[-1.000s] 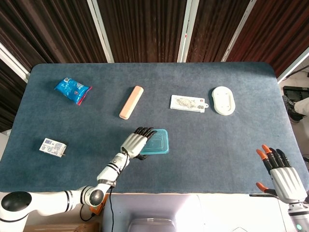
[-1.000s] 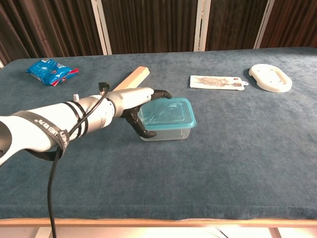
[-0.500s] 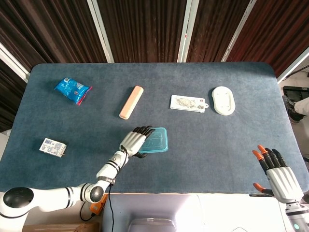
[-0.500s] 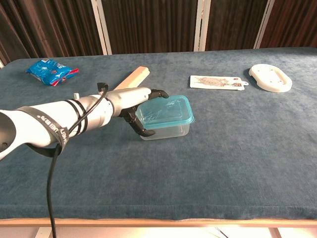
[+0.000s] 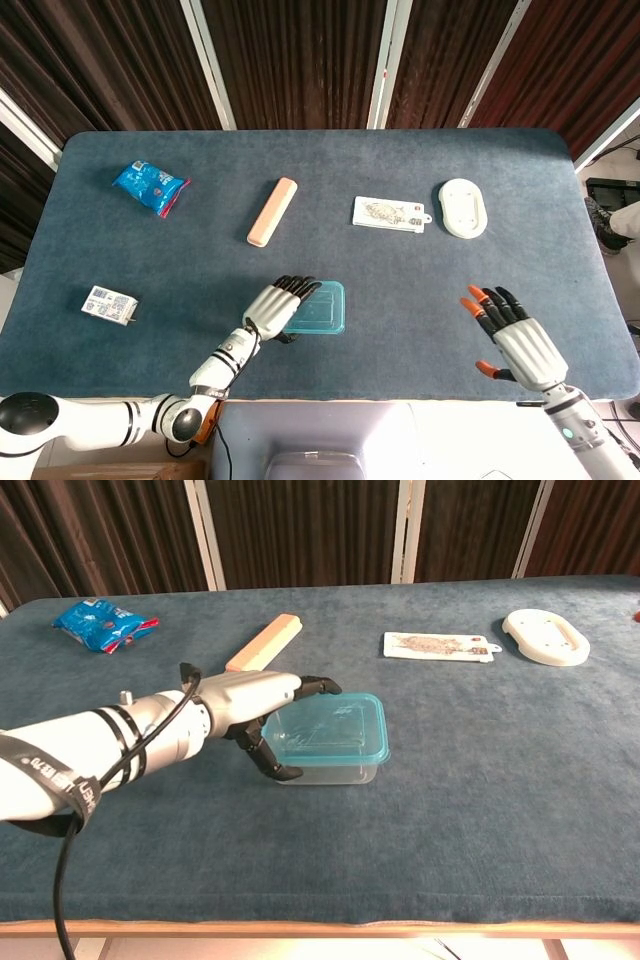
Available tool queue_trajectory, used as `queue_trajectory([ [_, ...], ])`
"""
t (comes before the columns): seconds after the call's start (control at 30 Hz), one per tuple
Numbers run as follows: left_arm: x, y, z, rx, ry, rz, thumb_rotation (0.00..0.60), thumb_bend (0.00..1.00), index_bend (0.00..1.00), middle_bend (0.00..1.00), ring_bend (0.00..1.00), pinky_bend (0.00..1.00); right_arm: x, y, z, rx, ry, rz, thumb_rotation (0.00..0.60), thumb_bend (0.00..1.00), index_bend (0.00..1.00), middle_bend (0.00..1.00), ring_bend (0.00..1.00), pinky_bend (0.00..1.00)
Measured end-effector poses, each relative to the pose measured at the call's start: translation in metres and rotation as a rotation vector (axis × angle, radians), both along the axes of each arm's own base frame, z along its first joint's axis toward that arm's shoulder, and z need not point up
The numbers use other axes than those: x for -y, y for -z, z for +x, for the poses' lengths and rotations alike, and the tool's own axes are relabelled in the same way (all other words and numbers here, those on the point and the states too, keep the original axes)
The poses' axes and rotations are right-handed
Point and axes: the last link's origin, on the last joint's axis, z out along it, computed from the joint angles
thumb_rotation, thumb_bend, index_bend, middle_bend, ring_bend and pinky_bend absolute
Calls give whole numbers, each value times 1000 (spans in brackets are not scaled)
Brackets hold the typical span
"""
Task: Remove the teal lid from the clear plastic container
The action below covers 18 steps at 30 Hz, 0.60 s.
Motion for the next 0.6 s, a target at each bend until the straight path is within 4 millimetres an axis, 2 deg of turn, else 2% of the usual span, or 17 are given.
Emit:
queue_trajectory([
  [0.17, 15, 2, 0, -1, 21, -21, 600, 292, 0, 391, 387, 428, 25, 27, 25, 32, -113, 78, 600, 147, 249, 0, 0, 0],
  [0.33, 23, 8, 3, 5, 22, -33, 600, 292, 0, 390, 387, 437, 42, 60, 40, 71, -205, 131, 600, 237, 430, 0, 0, 0],
  [0.47, 23, 13, 6, 11, 14, -39, 600, 293, 0, 390, 388, 439, 50, 86, 48, 107, -259, 178, 600, 295, 502, 0, 0, 0],
  [0.6, 22, 13, 7, 11, 16, -30, 600, 293, 0, 391, 389, 444, 54, 106, 56, 146, -299, 208, 600, 338, 523, 0, 0, 0],
])
